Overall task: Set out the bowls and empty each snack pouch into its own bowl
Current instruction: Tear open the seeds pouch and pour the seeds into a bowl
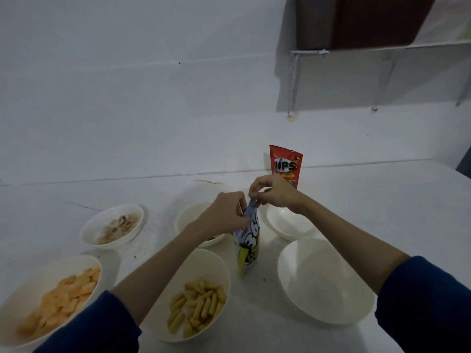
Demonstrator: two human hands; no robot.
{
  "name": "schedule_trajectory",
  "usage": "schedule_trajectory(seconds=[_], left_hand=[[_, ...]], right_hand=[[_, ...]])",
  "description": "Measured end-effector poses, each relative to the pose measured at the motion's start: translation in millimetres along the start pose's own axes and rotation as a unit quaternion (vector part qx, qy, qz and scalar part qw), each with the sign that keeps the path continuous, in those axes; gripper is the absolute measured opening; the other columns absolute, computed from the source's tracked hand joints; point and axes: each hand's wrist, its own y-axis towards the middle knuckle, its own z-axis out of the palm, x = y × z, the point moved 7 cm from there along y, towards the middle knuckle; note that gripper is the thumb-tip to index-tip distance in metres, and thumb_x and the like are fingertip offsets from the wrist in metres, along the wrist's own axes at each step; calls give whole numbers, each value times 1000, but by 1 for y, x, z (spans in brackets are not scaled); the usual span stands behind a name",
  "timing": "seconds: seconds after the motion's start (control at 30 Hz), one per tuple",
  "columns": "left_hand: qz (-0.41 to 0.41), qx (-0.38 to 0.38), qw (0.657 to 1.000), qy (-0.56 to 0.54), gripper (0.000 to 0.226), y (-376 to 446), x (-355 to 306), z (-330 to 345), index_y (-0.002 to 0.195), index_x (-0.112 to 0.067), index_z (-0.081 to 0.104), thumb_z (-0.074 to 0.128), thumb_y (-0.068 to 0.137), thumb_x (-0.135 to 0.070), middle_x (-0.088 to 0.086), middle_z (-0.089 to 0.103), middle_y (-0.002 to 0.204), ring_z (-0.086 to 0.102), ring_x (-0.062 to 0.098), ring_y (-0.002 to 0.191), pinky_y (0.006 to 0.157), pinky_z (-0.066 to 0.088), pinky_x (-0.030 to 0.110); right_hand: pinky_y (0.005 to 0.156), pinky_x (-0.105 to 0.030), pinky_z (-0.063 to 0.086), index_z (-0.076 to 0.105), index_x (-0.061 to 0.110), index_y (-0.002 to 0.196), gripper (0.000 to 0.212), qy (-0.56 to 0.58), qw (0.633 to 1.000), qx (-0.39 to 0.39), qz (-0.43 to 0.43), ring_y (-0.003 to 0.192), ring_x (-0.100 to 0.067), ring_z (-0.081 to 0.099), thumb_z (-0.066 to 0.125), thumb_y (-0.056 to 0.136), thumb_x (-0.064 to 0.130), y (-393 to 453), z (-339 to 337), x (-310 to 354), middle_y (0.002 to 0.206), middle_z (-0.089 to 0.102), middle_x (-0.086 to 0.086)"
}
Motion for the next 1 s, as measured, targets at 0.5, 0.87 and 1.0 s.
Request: schedule_trajectory(seconds=[0.5, 0.87, 1.0], left_hand=[[-43, 44, 974, -217, 29, 16, 29, -2, 107, -10, 64, 60, 86, -30, 3, 68, 92, 68, 12, 75, 58, 57, 21], [-72, 37, 958, -274, 18, 17, 35, 0, 98, -3, 67, 62, 85, -16, 5, 69, 81, 67, 3, 59, 52, 53, 16], [-36, -1, 984, -176, 22, 20, 21, -9, 98, -5, 68, 66, 77, -8, 6, 66, 80, 65, 11, 65, 52, 56, 17]], right_hand=[[52, -23, 42, 49, 13, 78, 23, 120, 979, -76, 145, 58, -17, 58, 68, 81, 27, -16, 17, -21, 72, 61, -7], [56, -25, 46, 53, 10, 78, 15, 136, 977, -60, 154, 62, -19, 63, 65, 83, 18, -16, 19, -20, 75, 65, -11], [52, -19, 49, 53, 11, 75, 14, 16, 992, -91, 84, 60, -21, 65, 63, 81, 4, -14, 13, 0, 74, 68, -18]])
